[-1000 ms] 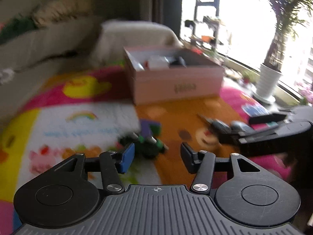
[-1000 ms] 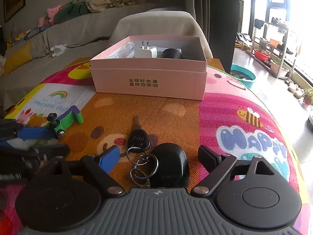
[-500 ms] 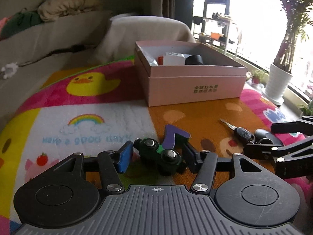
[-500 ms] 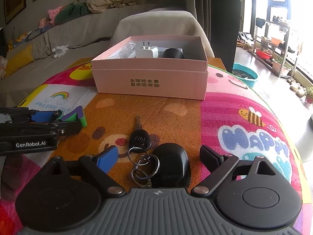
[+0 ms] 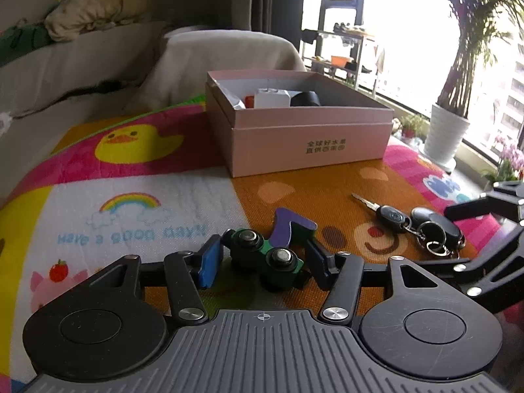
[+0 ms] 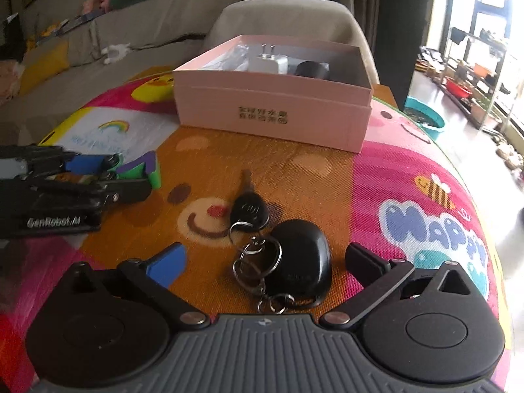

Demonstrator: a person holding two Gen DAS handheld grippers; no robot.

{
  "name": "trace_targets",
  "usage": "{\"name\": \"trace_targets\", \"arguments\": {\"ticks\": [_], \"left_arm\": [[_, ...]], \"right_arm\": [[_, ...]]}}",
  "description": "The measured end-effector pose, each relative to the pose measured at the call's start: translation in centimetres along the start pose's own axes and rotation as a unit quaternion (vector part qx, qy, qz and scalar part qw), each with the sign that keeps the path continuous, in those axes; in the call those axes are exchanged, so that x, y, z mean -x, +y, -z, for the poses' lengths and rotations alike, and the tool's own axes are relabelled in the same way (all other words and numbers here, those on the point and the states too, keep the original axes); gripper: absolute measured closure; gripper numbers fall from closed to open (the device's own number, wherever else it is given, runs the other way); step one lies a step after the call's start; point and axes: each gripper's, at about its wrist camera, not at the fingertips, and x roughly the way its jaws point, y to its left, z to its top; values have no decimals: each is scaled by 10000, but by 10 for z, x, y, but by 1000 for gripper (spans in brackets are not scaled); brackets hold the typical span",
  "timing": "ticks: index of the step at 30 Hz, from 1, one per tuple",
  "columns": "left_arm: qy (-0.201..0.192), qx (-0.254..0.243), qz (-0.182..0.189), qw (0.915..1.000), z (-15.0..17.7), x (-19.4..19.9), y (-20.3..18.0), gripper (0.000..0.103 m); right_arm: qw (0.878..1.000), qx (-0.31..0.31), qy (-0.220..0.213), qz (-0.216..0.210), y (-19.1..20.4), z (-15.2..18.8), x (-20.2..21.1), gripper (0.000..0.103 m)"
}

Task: Organize rigid objects
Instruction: 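Close the right gripper on the black key fob while the left gripper holds the green-purple toy, then lift the key fob with the right gripper while the left gripper holds the toy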

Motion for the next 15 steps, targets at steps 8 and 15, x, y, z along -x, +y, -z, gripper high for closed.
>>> {"name": "trace_targets", "arguments": {"ticks": [8,15], "left_arm": [[-82,291,118,9995,1,3,9,48],[-90,347,152,9992,1,3,10,48]], "right_arm": [[9986,-153,-151,490,-4,4,12,26],[9965,-377,-55,740,-14,0,15,38]]}}
